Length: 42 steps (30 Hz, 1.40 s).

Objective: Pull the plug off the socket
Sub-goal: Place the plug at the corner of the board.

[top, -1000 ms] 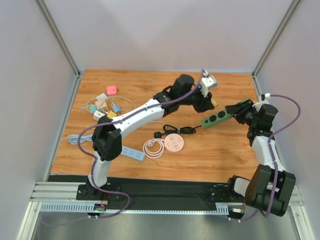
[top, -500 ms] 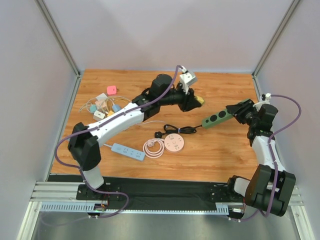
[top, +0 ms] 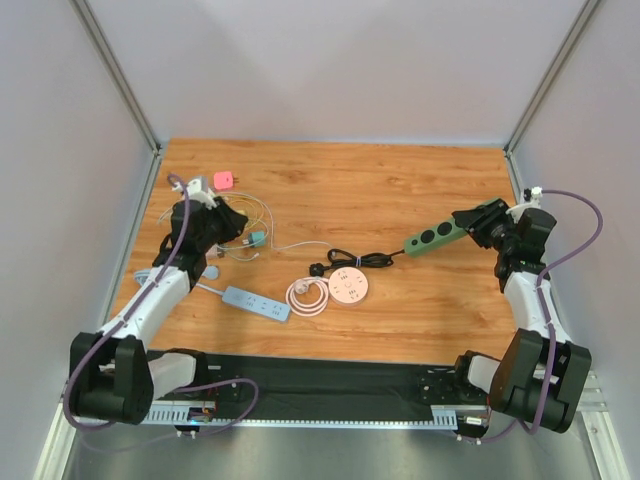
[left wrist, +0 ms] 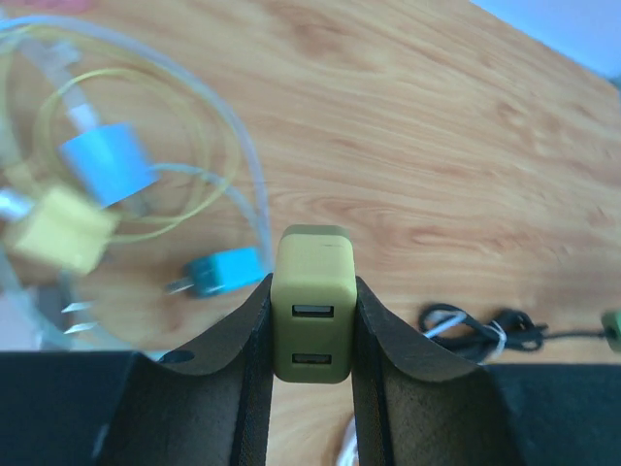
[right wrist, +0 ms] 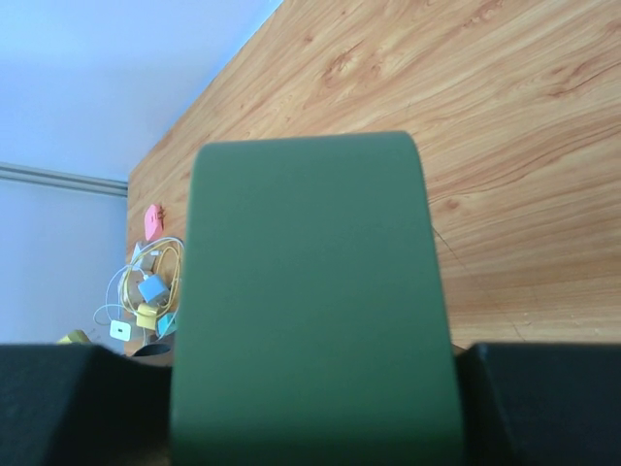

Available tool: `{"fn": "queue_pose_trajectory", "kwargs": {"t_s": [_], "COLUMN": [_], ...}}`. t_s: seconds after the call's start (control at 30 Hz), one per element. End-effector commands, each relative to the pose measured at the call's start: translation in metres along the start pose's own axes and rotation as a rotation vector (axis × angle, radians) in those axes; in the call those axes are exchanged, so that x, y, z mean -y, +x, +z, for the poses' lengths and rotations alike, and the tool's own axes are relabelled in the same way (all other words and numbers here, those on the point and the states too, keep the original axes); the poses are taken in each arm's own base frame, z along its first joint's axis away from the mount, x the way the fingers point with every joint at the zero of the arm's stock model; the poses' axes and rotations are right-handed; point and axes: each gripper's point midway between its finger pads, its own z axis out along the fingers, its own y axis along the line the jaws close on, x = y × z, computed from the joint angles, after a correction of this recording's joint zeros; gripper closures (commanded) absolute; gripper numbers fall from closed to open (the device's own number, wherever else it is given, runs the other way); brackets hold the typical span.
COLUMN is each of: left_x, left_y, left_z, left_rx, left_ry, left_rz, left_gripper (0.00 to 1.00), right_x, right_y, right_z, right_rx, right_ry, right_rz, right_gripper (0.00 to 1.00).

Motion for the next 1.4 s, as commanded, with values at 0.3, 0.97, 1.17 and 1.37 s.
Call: {"fn": "queue_pose_trajectory", "kwargs": {"t_s": [0.3,0.97,1.17,1.37], "left_x": [-0.097,-0.115,-0.089,-0.062], "left_y": [0.005,-0.007,-0.041,-0.063], "left_z": [-0.018,0.006,-0.014,-0.043], "left_rx": [0.067,0.01,0.1,0.119], "left_ry": [-0.28,-0.332,-0.252,-0.189], "left_rz": [-0.261,-0.189,-0.102,0.021], "left_gripper": [0.96,0.27,0.18,0.13], "right_x": [-0.002,-0.003,-0.002,-0.005], "right_y": [-0.023,-0.026,-0.025,-0.025], "right_z": [0.001,-0.001,0.0,-0.001], "right_rx": [0.065,0.071,0.068,0.067], "right_ry": [0.001,-0.007,-0.007,-0.031], "right_rz": [-0.053,-0.039,-0.037,-0.032], "right_gripper": [1.0,1.0,1.0,1.0]}}
